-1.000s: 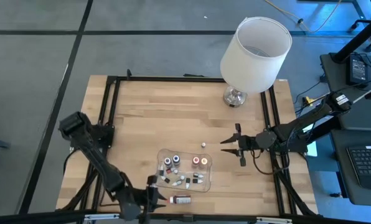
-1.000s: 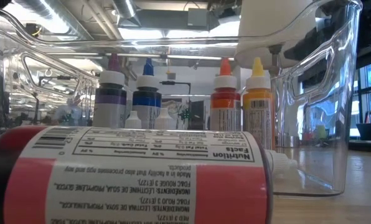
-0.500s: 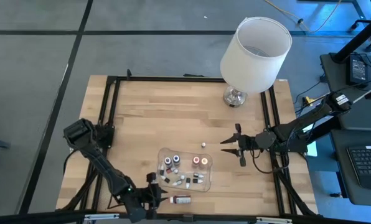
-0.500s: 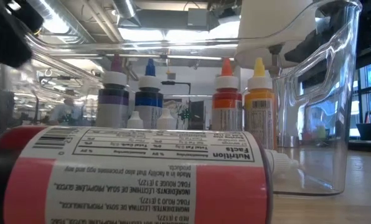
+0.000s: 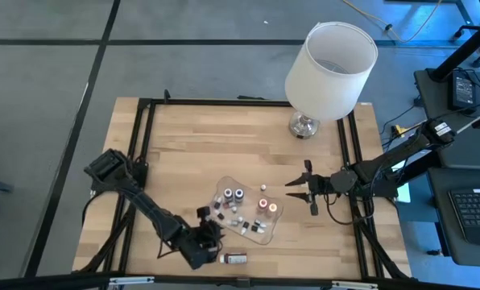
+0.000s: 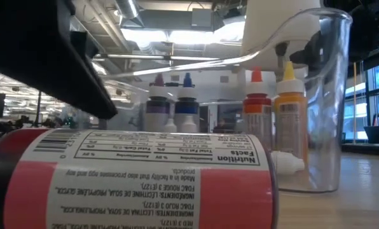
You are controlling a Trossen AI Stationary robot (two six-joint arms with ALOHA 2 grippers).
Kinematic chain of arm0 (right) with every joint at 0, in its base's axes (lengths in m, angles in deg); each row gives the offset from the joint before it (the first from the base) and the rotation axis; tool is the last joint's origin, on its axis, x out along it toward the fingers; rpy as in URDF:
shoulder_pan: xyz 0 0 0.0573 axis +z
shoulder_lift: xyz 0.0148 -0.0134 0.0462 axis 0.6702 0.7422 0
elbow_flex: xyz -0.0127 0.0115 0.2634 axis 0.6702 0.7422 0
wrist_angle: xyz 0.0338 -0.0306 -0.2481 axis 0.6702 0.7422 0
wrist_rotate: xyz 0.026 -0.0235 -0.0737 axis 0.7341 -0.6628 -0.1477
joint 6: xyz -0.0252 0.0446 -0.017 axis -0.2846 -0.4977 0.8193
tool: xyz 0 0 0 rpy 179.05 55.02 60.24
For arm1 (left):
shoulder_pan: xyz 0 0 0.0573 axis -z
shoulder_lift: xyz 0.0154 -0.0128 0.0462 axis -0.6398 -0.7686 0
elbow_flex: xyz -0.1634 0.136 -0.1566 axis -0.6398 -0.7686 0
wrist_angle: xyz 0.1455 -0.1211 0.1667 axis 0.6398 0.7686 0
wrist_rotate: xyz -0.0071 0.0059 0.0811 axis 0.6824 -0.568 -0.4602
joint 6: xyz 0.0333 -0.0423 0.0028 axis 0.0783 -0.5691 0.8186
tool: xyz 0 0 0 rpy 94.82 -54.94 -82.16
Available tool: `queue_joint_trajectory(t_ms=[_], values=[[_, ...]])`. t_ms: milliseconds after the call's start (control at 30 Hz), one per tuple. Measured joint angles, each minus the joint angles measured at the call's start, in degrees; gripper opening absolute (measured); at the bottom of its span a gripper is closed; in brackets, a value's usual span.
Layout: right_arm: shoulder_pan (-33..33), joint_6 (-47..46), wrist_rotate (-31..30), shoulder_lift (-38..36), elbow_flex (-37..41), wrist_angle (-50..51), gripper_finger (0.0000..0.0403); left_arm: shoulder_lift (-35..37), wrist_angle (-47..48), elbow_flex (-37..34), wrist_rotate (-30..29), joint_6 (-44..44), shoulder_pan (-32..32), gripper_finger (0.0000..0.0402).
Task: Pick & Place food coloring
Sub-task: Adjust the container, then put the big pink food coloring bottle into the container
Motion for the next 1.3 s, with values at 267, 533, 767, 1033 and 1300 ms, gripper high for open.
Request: queue_joint_trajectory(t_ms=[267, 533, 767, 1033, 1300], values=[[-0.01, -0.09, 0.02, 0.0, 0.0, 0.05, 0.0145, 5.98, 1.68, -0.04, 3.3, 2.2, 0.18, 0.0098], [0.0, -0.12, 0.04, 0.0, 0.0, 0.11, 0.0145, 6.12, 0.34, -0.02, -8.34, -4.16, 6.93, 0.0098], [-0.01, -0.33, 0.07, 0.0, 0.0, 0.11, 0.0145, 1.02, -1.36, -0.02, -16.04, -11.24, 11.68, 0.0098], [0.0, -1.84, 0.11, 0.0, 0.0, 0.09, 0.0145, -4.57, -6.42, -0.04, -17.26, -8.62, 11.31, 0.0098], [-0.02, -1.73, 0.11, 0.0, 0.0, 0.09, 0.0145, -5.6, -6.52, -0.04, -10.11, -7.98, 9.31, 0.0098]])
